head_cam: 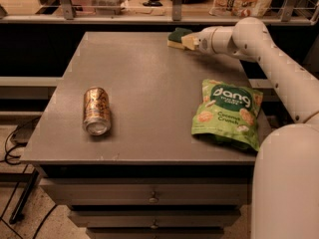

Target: Move sponge near orange can

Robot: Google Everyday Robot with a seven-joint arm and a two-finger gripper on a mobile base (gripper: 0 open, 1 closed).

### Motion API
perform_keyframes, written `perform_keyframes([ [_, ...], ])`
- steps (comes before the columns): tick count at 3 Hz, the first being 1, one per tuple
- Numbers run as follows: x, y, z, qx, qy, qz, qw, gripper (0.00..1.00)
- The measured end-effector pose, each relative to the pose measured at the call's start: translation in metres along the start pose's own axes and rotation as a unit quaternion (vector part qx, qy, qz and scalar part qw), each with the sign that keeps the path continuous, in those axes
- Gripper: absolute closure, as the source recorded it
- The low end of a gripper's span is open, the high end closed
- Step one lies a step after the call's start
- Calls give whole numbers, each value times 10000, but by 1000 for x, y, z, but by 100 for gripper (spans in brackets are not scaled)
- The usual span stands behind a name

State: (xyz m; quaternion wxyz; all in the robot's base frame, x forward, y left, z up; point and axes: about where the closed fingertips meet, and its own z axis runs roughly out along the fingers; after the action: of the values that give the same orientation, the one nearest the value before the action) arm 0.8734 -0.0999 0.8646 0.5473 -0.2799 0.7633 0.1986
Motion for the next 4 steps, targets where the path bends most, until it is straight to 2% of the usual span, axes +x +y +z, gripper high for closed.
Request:
perform_keyframes([
  [1,-29,23,-8,-244,-70,-428,9988,100],
  [2,-65,66,-26,-625,88,-1318,9893,100],
  [3,-89,107,-60,-1014,459,-2092,9715,100],
  [4,-85,116,-63,-1175,564,-2105,9689,100],
])
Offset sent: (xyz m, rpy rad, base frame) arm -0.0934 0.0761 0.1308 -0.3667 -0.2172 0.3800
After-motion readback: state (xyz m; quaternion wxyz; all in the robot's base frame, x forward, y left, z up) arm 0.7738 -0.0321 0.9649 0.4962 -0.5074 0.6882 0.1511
